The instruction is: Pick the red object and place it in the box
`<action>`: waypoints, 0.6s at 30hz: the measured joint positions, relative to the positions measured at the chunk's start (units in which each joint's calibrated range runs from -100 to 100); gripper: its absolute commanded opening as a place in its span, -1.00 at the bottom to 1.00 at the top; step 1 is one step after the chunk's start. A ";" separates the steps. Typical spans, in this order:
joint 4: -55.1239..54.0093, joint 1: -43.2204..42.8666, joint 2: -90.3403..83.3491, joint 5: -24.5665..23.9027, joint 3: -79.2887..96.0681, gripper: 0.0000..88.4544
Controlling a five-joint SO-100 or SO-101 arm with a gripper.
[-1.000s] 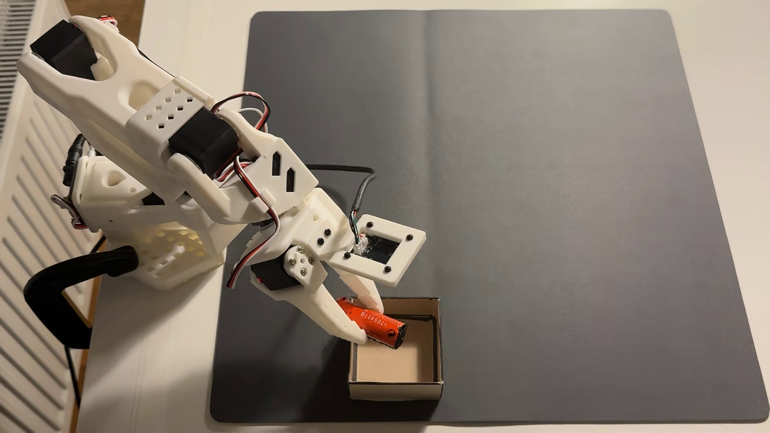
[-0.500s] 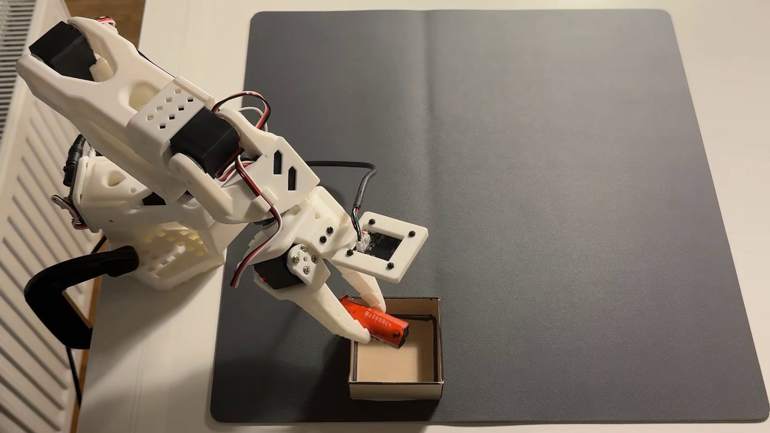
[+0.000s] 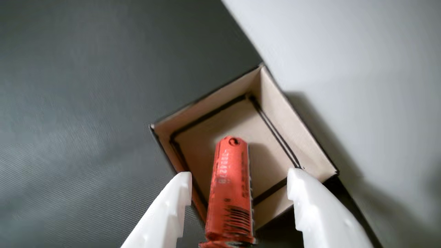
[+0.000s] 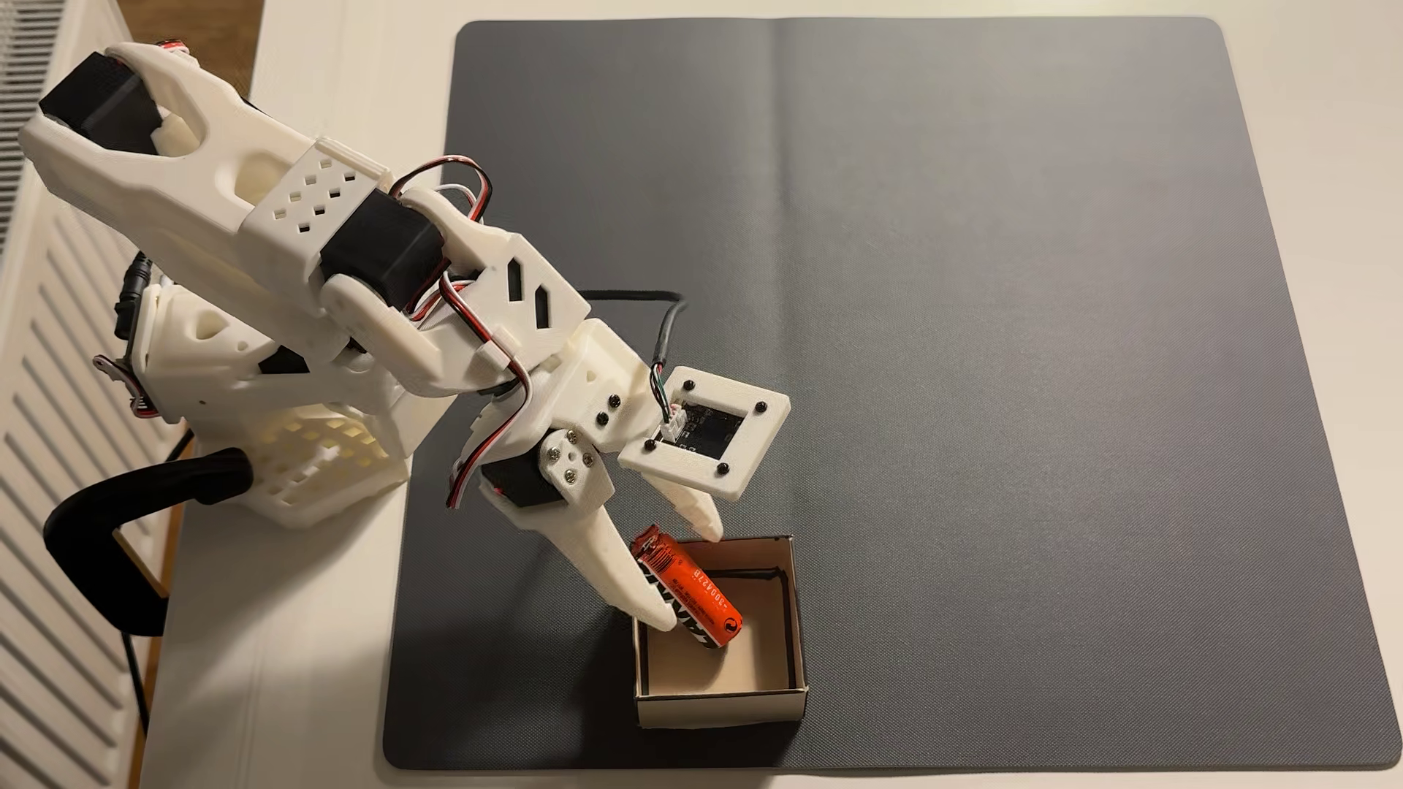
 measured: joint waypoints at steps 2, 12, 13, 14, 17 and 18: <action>0.00 -1.71 0.00 -0.65 -1.37 -0.51; 8.78 -6.46 0.00 -1.35 -6.30 -0.94; 9.91 -6.90 0.00 -1.35 -6.30 -0.98; 10.87 -6.83 0.00 -1.40 -6.30 -0.99; 12.17 -9.65 0.00 -1.46 -6.48 -0.98; 12.35 -10.32 0.00 -1.46 -6.93 -0.98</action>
